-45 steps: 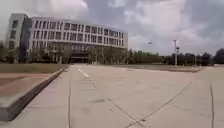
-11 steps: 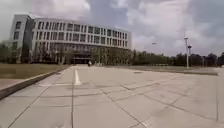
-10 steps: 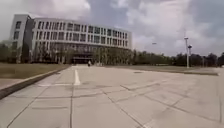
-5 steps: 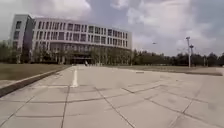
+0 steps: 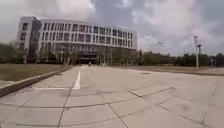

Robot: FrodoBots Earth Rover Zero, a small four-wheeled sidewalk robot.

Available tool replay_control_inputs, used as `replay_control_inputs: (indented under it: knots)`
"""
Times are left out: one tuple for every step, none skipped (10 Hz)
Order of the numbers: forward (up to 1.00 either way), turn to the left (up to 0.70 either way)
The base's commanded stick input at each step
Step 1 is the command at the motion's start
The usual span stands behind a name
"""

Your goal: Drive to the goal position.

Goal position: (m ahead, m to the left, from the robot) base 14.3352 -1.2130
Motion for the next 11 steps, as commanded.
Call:
replay_control_inputs:
  knots:
    - [0.50, -0.02]
    - [0.50, -0.02]
    - [0.50, -0.02]
    - [0.50, -0.02]
    - [0.50, -0.02]
    - [0.50, -0.02]
    - [0.50, -0.02]
    - [0.50, -0.02]
    - [0.50, -0.02]
    - [0.50, -0.02]
    - [0.50, -0.02]
